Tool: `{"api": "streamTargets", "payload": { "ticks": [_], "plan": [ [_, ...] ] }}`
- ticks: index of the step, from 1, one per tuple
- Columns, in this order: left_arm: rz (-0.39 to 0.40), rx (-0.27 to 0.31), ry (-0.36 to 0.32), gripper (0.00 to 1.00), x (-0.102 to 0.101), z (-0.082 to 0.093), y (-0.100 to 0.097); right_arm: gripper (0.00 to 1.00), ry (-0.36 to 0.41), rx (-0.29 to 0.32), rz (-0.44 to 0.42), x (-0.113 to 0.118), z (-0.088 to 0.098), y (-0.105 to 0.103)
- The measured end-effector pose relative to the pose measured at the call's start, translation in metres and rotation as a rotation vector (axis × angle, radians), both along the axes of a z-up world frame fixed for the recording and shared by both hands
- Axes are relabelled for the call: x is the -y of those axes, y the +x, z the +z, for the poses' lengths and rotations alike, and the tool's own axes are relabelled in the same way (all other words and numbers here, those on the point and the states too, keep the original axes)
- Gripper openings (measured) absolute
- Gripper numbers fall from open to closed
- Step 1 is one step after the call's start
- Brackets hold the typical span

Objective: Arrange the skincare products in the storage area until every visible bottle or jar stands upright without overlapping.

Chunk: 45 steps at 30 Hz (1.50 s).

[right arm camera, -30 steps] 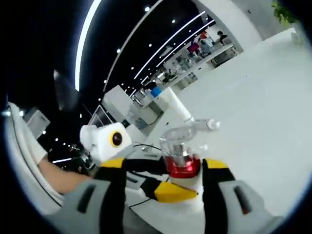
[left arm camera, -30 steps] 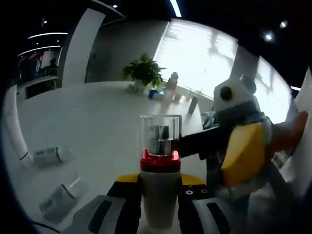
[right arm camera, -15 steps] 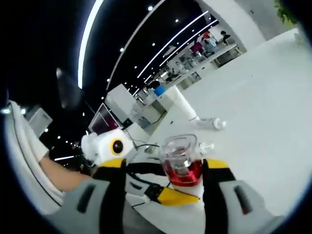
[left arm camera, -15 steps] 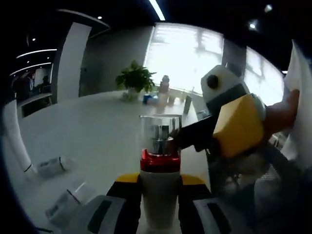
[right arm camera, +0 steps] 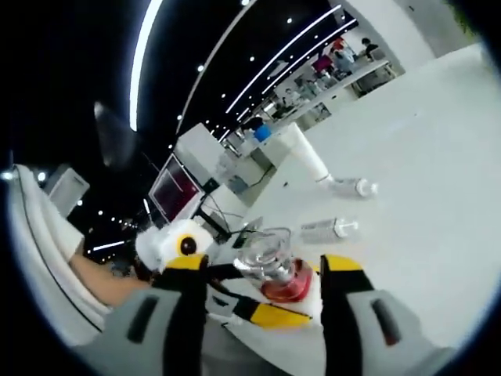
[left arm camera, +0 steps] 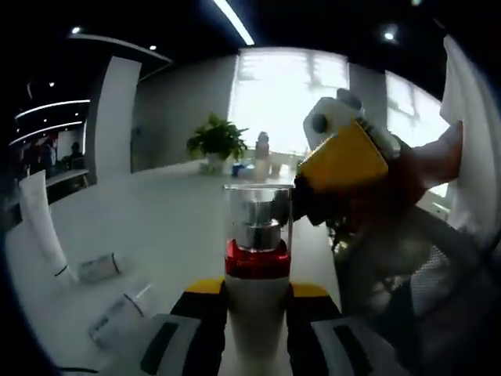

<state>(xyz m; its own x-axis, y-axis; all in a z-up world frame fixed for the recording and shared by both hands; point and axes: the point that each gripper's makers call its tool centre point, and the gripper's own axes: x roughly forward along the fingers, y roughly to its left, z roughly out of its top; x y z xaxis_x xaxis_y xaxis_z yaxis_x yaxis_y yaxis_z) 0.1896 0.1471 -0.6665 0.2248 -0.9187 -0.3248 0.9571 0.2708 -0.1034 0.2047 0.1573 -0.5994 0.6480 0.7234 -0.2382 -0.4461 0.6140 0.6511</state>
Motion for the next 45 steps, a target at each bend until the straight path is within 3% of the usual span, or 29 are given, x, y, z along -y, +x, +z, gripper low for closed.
{"api": "streamTargets", "payload": {
  "ticks": [3, 7, 11, 13, 18, 25, 32, 45],
  "plan": [
    [0.023, 0.006, -0.006, 0.29, -0.006, 0.000, -0.002, 0.60, 0.023, -0.060, -0.023, 0.006, 0.004, 0.008],
    [0.030, 0.017, 0.008, 0.29, -0.012, -0.002, -0.007, 0.53, 0.020, -0.202, 0.010, 0.002, -0.014, 0.007],
    [0.032, 0.023, 0.022, 0.29, -0.017, -0.003, -0.009, 0.52, 0.029, -0.282, 0.032, -0.006, -0.035, 0.001],
    [0.047, 0.013, 0.022, 0.29, -0.019, -0.003, -0.009, 0.54, 0.100, -0.326, 0.020, -0.011, -0.037, -0.003],
    [0.068, 0.001, 0.018, 0.29, -0.021, -0.005, -0.009, 0.54, 0.120, -0.328, 0.019, -0.012, -0.042, -0.006],
    [0.077, -0.004, 0.034, 0.29, -0.021, -0.010, -0.009, 0.39, 0.127, -0.293, 0.061, -0.019, -0.030, -0.005],
    [0.069, -0.003, 0.048, 0.29, -0.021, -0.010, -0.010, 0.31, 0.156, -0.271, 0.080, -0.018, -0.023, -0.010],
    [0.047, 0.006, 0.048, 0.29, -0.018, -0.009, -0.012, 0.29, 0.192, -0.257, 0.081, -0.014, -0.026, -0.013]
  ]
}}
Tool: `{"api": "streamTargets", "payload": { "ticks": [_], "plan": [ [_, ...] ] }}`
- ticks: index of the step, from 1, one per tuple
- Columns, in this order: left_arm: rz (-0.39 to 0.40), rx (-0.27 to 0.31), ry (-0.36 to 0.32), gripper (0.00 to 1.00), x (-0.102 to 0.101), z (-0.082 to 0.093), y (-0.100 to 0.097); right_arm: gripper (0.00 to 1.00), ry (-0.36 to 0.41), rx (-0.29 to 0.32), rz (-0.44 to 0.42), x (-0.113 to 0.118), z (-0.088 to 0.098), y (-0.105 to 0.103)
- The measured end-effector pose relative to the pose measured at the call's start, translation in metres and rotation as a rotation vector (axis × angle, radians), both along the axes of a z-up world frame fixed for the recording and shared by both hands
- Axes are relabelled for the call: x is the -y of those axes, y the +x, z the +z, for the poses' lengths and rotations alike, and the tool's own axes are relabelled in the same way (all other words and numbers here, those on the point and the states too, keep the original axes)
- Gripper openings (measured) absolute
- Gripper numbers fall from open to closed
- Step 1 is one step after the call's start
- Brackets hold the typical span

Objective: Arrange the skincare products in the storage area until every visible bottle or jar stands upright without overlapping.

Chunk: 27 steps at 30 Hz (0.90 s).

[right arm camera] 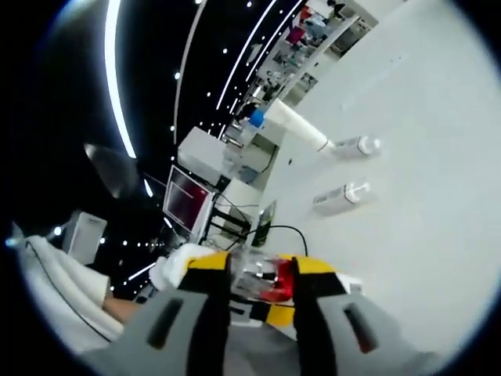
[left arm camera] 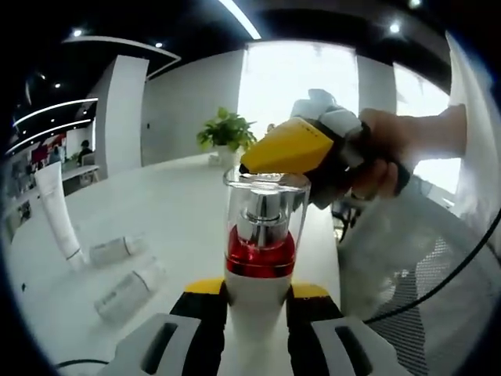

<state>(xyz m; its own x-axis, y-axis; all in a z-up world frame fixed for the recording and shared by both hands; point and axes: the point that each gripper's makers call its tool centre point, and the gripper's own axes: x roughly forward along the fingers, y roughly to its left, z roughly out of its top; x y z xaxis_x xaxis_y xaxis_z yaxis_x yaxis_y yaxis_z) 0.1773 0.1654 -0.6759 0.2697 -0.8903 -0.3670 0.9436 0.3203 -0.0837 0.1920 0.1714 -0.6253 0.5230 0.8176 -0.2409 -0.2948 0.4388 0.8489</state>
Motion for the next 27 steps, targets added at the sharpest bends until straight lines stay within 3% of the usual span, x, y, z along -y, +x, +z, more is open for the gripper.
{"api": "streamTargets", "payload": {
  "ticks": [5, 6, 10, 11, 14, 20, 24, 27],
  "plan": [
    [0.000, -0.003, 0.000, 0.29, 0.000, 0.000, -0.001, 0.32, 0.012, -0.020, 0.006, 0.001, -0.001, 0.002],
    [0.000, -0.004, 0.001, 0.29, -0.001, 0.000, -0.001, 0.36, 0.019, -0.049, -0.003, 0.004, -0.005, 0.002],
    [0.007, -0.016, 0.014, 0.30, -0.001, -0.001, -0.001, 0.44, 0.016, -0.066, -0.024, 0.009, -0.007, 0.002],
    [0.009, -0.020, 0.015, 0.30, -0.001, -0.002, -0.002, 0.45, -0.025, -0.008, -0.020, 0.011, -0.006, 0.004],
    [0.026, -0.035, 0.025, 0.30, -0.002, -0.005, -0.001, 0.43, -0.071, 0.042, -0.008, 0.016, 0.003, 0.004],
    [0.055, -0.078, 0.061, 0.31, -0.009, -0.017, -0.003, 0.49, -0.068, 0.072, -0.039, 0.024, 0.015, 0.003],
    [0.087, -0.129, 0.069, 0.34, -0.014, -0.022, -0.006, 0.55, -0.146, 0.146, 0.019, 0.018, 0.015, -0.009],
    [0.076, -0.130, 0.092, 0.39, -0.016, -0.025, -0.010, 0.56, -0.165, 0.148, 0.056, 0.011, 0.013, -0.015]
  ]
}}
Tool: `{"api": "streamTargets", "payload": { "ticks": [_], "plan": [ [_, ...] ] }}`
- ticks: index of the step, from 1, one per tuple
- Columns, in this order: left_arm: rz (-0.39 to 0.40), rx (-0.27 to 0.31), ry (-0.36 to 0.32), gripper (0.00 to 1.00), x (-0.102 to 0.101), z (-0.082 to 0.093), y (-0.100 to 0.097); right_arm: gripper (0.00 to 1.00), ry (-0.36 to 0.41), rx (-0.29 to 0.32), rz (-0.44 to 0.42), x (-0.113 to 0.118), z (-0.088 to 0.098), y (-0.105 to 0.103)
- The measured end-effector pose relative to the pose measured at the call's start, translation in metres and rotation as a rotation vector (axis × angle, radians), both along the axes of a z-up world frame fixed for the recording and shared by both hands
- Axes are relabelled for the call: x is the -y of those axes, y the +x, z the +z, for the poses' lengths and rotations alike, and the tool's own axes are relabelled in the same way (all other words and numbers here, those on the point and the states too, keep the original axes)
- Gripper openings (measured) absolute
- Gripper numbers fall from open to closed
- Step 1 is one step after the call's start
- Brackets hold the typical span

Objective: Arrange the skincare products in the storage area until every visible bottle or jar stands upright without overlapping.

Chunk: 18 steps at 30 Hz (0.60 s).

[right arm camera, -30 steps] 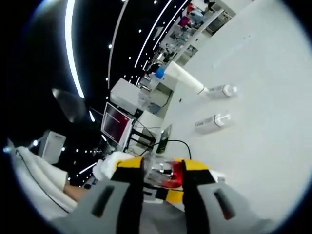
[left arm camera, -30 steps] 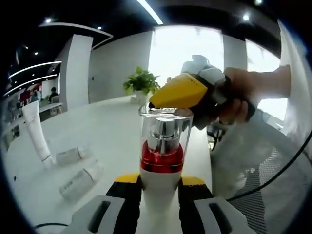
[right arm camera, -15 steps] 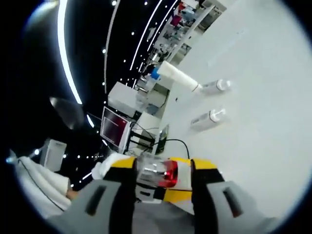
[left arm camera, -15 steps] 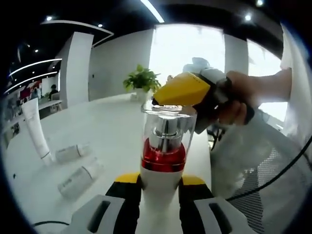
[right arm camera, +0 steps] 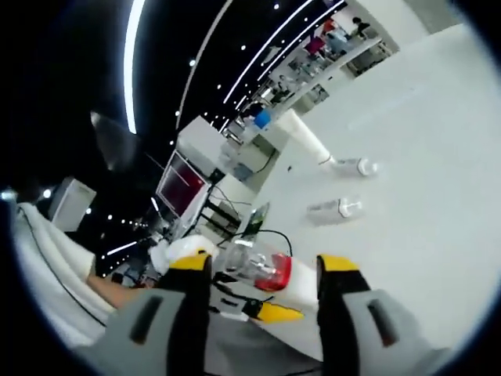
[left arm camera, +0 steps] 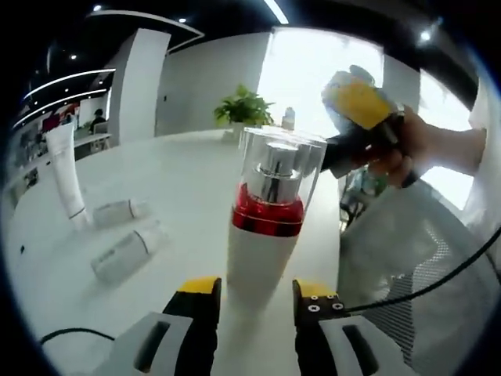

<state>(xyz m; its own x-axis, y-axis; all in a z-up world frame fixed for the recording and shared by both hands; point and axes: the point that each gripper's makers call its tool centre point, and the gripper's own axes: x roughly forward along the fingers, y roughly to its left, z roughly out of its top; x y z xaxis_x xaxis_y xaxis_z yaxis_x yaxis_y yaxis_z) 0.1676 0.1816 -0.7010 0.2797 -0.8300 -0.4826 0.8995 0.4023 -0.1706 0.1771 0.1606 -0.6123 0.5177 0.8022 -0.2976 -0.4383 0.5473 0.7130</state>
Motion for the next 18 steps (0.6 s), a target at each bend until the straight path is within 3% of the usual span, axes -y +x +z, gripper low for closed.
{"api": "streamTargets", "payload": {
  "ticks": [6, 8, 10, 15, 18],
  "plan": [
    [0.005, 0.018, 0.050, 0.48, -0.005, 0.005, -0.003, 0.58, -0.249, 0.061, 0.094, -0.009, -0.017, -0.006],
    [0.036, 0.021, 0.053, 0.49, -0.006, 0.009, 0.000, 0.58, -0.289, 0.077, 0.100, -0.011, -0.020, -0.004],
    [0.063, 0.004, 0.127, 0.50, -0.013, 0.001, 0.000, 0.58, -0.344, 0.075, 0.103, -0.019, -0.028, -0.003],
    [0.030, 0.026, 0.180, 0.48, -0.012, -0.002, -0.005, 0.56, -0.473, 0.090, 0.116, -0.028, -0.047, 0.000],
    [0.021, 0.035, 0.181, 0.49, -0.011, 0.002, -0.007, 0.45, -0.520, 0.112, 0.125, -0.034, -0.055, 0.003]
  ]
}}
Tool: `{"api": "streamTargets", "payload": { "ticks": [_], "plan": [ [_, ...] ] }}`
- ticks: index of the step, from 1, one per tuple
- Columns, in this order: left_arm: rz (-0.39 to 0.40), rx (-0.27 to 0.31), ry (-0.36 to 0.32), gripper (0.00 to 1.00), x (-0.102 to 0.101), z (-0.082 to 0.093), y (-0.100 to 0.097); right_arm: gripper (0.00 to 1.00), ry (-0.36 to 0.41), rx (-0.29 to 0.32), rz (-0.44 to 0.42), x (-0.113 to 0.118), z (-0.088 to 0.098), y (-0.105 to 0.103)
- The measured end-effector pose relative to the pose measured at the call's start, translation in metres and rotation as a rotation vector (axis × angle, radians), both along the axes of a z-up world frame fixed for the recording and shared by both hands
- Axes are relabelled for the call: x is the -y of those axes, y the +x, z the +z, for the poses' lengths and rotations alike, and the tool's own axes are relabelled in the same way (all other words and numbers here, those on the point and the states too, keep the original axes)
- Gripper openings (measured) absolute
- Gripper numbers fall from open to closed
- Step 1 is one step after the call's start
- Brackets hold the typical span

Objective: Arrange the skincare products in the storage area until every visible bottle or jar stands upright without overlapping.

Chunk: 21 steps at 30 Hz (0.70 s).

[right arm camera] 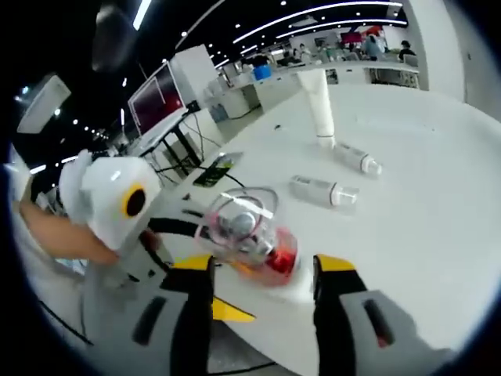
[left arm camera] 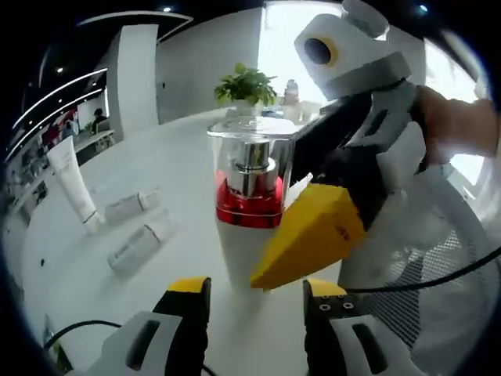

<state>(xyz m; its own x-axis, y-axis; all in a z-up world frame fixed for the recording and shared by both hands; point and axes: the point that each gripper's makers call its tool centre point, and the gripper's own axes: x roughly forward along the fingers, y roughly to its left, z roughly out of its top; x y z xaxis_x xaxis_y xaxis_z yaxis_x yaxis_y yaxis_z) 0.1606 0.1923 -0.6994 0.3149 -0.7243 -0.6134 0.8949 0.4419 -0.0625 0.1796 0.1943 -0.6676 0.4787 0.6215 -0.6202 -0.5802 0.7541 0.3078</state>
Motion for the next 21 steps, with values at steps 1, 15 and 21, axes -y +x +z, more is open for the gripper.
{"api": "streamTargets", "payload": {
  "ticks": [1, 15, 21],
  "plan": [
    [0.008, -0.007, -0.012, 0.49, 0.000, 0.002, 0.000, 0.41, -0.023, 0.029, 0.010, 0.001, -0.001, 0.003],
    [-0.063, 0.002, -0.051, 0.55, 0.006, 0.013, -0.008, 0.29, -0.113, 0.166, 0.341, 0.006, 0.001, 0.004],
    [-0.070, 0.012, -0.046, 0.47, -0.001, 0.015, -0.003, 0.29, -0.113, 0.221, 0.599, 0.002, 0.000, -0.007]
  ]
}}
